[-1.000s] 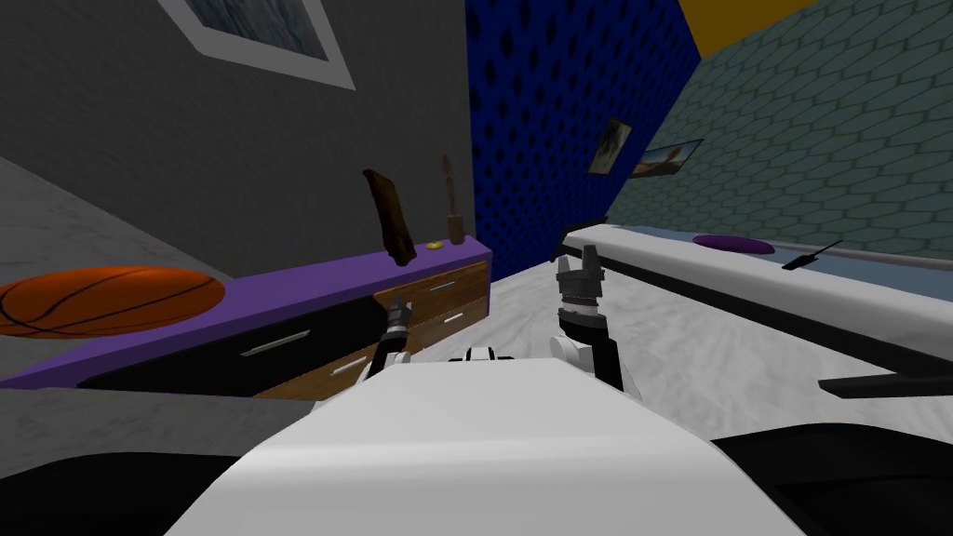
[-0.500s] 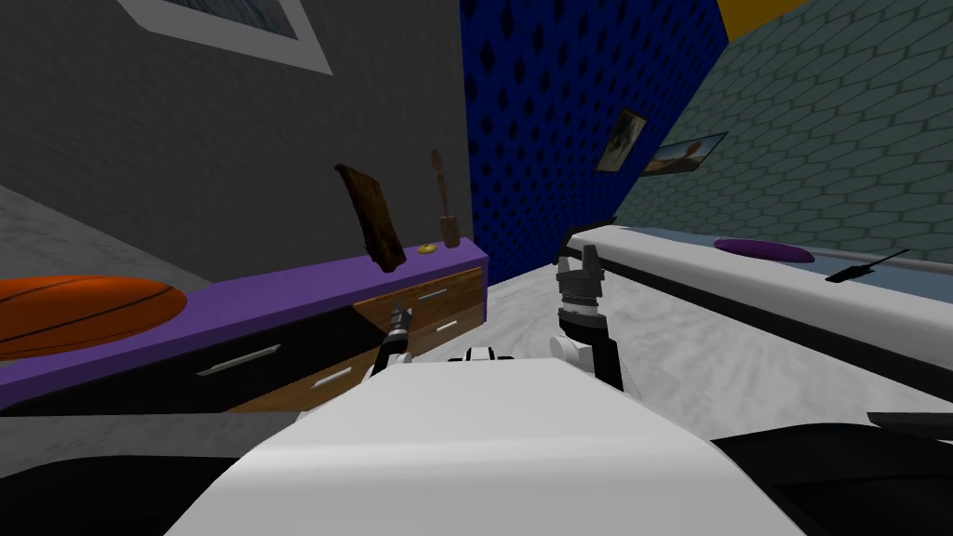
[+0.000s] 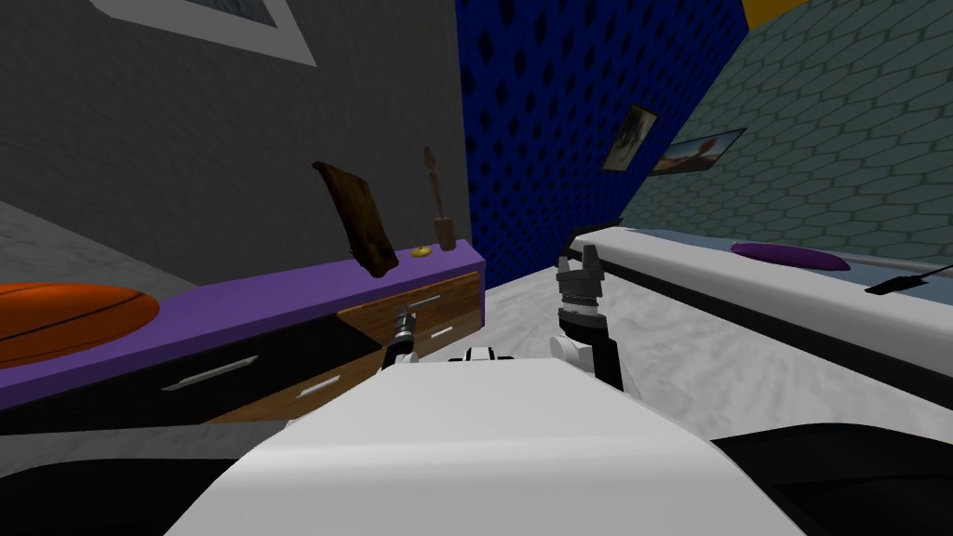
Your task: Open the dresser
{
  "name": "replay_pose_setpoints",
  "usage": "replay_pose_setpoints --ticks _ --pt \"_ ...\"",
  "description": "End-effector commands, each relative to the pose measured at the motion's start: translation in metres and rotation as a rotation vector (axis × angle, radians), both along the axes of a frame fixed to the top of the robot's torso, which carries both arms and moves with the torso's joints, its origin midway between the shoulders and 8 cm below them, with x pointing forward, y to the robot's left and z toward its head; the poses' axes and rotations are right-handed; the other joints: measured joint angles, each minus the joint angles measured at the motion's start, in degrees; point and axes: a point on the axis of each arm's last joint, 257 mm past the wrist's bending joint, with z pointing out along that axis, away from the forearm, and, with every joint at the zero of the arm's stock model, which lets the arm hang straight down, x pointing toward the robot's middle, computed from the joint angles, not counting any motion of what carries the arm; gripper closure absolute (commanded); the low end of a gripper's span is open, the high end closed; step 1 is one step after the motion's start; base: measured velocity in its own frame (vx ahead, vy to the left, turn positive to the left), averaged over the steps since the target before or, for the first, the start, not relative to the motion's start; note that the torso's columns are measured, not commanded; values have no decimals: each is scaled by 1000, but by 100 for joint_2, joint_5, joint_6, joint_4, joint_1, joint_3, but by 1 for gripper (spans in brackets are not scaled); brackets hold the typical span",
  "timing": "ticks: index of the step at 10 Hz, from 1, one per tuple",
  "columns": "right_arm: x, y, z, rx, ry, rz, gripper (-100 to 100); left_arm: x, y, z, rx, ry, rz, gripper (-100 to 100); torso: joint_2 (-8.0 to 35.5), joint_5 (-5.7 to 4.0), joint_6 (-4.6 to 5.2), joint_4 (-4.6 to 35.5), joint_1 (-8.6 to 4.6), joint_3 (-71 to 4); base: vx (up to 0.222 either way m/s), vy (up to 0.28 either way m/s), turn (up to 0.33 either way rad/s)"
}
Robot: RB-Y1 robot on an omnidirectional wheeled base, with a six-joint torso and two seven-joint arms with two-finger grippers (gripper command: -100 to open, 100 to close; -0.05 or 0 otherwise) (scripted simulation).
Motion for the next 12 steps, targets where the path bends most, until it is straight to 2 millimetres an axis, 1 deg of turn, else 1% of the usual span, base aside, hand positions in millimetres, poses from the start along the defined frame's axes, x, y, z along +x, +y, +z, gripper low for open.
replay_pose_setpoints --ticks 1,2,3,4,5,8,9,10,12 --pt "0 0 0 0 0 0 0 0 -5 -7 -26 4 8 -100 7 2 0 2 5 5 24 -24 3" --pt "0 0 0 0 0 0 0 0 -5 -7 -28 5 9 -100 13 3 0 4 13 8 7 -6 0" --pt "0 0 0 0 0 0 0 0 -5 -7 -28 4 9 100 9 4 0 3 13 7 0 0 0" --pt "0 0 0 0 0 0 0 -2 -6 -6 -27 5 7 100 1 3 0 1 7 2 -78 -48 26" --pt "0 0 0 0 0 0 0 -2 -6 -5 -27 6 7 100 -2 14 8 -12 -1 3 -171 -75 2" --pt "0 0 0 0 0 0 0 -6 -6 -2 -25 7 3 100 -2 0 0 0 -2 0 -173 -72 8" --pt "0 0 0 0 0 0 0 -5 -6 -3 -25 7 4 100 -7 1 0 -2 2 -4 -80 -30 3" --pt "0 0 0 0 0 0 0 -5 4 3 13 12 -7 -100 -36 4 0 -8 13 -19 -10 -6 -1" --pt "0 0 0 0 0 0 0 -4 15 9 55 16 -18 -100 -39 4 0 -11 11 -24 25 5 2"
